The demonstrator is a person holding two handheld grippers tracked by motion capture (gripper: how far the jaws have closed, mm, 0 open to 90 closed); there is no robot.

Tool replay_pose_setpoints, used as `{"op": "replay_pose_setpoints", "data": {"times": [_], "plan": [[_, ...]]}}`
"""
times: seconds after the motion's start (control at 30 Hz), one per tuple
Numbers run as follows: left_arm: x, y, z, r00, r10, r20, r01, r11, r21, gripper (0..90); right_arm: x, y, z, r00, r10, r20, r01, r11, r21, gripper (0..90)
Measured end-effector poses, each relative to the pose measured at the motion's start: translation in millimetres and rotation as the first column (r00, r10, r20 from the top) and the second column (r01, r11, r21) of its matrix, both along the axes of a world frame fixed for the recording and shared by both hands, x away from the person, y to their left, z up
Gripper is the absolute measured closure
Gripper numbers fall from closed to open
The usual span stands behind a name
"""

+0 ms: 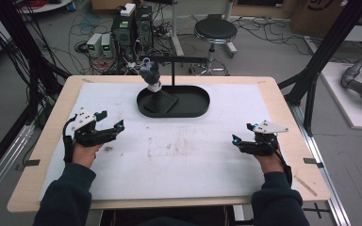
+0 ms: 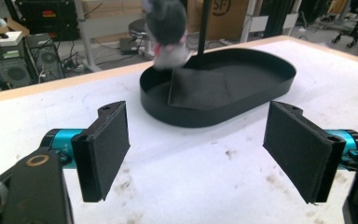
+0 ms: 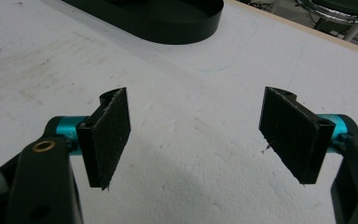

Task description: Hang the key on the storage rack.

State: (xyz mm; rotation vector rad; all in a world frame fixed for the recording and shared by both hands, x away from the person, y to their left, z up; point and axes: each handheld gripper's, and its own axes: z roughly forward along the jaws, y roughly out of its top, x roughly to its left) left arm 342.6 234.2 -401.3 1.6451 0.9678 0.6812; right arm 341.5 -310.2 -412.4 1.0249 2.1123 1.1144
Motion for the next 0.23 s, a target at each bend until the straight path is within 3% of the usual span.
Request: {"op": "replay_pose_setpoints", "data": {"times": [0.23], "plan": [[-0.9,5.9,-9.0,0.9996,0.022,-0.017,-0.022,0.9998,0.002,22.1,0.7,0.4,-0.7,1.0000,-0.003,-0.007,0.003,1.000,-0.004,25.1]]}}
